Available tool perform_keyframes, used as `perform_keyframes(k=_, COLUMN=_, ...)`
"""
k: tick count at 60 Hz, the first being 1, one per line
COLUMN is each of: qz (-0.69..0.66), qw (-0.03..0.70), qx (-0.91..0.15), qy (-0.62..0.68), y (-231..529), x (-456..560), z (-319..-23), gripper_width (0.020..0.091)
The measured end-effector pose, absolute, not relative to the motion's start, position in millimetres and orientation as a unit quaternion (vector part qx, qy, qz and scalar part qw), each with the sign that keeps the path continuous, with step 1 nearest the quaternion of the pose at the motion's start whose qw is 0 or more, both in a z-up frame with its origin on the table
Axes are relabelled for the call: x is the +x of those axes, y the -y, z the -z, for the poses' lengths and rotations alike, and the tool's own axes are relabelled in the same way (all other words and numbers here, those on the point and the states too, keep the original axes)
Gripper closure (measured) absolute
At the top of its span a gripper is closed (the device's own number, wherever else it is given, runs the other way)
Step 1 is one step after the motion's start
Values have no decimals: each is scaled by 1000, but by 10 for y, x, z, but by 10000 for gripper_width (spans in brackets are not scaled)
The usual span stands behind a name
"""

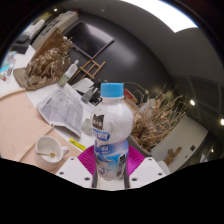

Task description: Pour water

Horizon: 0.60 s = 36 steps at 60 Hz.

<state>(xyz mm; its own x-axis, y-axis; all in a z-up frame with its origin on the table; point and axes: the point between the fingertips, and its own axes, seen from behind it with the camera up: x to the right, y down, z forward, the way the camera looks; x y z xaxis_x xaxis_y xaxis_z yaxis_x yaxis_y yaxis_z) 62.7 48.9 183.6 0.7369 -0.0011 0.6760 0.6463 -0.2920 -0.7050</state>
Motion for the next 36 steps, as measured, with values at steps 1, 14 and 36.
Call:
perform_keyframes(k=1, qz=269, qw=559, qx=-759, qy=198, y=-497, x=623, z=-1810, gripper_width=748)
perform_keyframes(k=14, qz=77, qw=554, qx=-828, qy=45, y=-579, x=737, z=-1173, gripper_width=749)
perform_keyframes(k=36, qz=20, qw=541, qx=-841, qy=-13, y=-459, x=848, z=-478, gripper_width=623)
